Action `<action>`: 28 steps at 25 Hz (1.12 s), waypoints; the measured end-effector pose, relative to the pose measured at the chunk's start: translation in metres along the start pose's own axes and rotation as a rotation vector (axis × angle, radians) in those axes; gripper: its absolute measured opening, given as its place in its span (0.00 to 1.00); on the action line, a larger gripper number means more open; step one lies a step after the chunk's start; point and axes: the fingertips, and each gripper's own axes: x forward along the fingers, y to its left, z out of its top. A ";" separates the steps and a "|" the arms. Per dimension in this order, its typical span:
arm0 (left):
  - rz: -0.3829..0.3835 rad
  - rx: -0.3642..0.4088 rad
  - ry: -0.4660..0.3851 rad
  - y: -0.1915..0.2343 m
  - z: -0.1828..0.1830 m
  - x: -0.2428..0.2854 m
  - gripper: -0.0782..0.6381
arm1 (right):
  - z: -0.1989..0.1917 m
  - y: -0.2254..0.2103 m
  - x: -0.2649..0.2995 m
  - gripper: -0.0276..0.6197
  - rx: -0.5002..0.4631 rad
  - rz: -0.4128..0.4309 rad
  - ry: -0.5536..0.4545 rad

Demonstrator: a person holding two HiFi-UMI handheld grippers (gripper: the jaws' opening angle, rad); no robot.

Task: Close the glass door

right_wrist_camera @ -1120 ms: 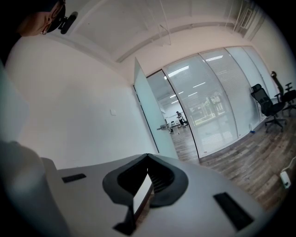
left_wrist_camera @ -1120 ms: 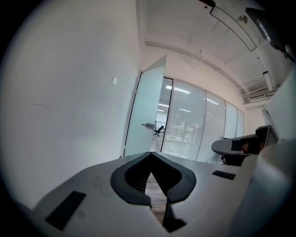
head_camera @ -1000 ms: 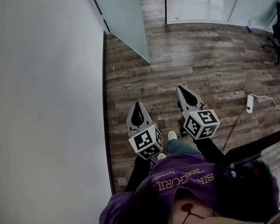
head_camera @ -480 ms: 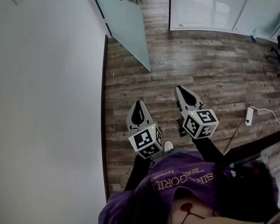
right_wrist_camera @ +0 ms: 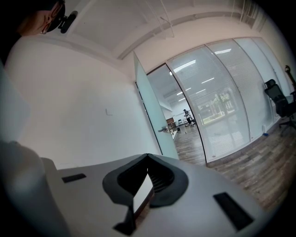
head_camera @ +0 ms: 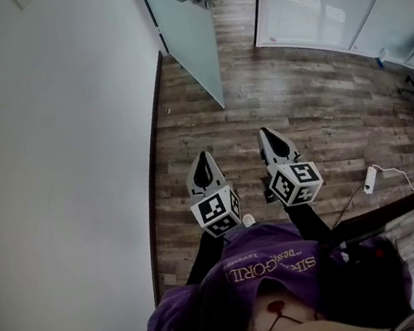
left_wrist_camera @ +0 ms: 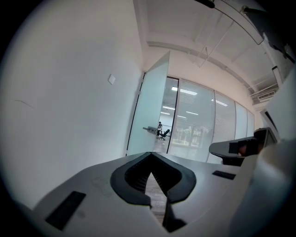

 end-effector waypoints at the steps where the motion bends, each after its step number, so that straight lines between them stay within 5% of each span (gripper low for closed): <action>1: 0.004 -0.001 0.004 0.002 0.000 0.003 0.11 | 0.000 -0.001 0.004 0.02 0.000 0.001 0.003; 28: -0.106 0.012 -0.017 0.060 0.069 0.191 0.11 | 0.048 -0.015 0.186 0.02 0.006 -0.098 -0.060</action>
